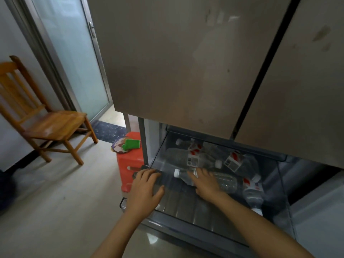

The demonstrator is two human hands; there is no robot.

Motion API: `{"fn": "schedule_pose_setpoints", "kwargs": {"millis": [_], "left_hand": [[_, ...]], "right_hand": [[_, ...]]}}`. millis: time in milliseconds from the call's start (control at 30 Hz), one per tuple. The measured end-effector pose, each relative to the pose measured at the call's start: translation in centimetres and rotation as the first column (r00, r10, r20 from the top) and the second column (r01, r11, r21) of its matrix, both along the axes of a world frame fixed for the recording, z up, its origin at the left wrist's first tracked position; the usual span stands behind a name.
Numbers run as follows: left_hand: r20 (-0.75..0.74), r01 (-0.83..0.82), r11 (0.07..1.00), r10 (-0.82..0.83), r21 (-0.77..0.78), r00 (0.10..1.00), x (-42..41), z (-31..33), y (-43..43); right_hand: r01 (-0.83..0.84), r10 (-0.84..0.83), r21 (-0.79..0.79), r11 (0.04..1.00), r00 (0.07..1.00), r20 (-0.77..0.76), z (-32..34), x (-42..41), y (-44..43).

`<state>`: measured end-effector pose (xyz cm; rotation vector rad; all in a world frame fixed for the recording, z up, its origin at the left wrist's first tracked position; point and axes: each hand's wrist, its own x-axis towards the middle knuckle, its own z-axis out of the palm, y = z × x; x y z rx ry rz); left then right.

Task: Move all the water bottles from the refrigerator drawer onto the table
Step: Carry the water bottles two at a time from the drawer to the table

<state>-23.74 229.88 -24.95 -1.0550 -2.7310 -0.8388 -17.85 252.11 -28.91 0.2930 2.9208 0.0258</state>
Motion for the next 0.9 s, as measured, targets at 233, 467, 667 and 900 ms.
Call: {"fn": "schedule_pose_setpoints", "kwargs": {"millis": [233, 467, 667, 900], "left_hand": [[0.007, 0.001, 0.999, -0.002, 0.055, 1.000, 0.0, -0.3, -0.1], [-0.020, 0.000, 0.996, 0.002, 0.086, 1.000, -0.1, -0.6, -0.1], [-0.039, 0.013, 0.996, -0.010, 0.085, 0.999, -0.1, -0.4, 0.0], [-0.010, 0.059, 0.995, -0.058, 0.082, 0.998, 0.1, -0.3, -0.1]], "right_hand": [[-0.007, -0.030, 0.311, 0.950, 0.993, 0.115, -0.8, -2.2, -1.5], [0.002, -0.039, 0.397, 0.918, 0.996, 0.085, -1.2, -3.4, -2.0], [-0.086, 0.064, 0.334, 0.939, 0.995, 0.079, -1.7, -0.9, -2.0], [-0.001, 0.000, -0.005, 1.000, 0.999, -0.054, 2.1, 4.8, -0.7]]}}
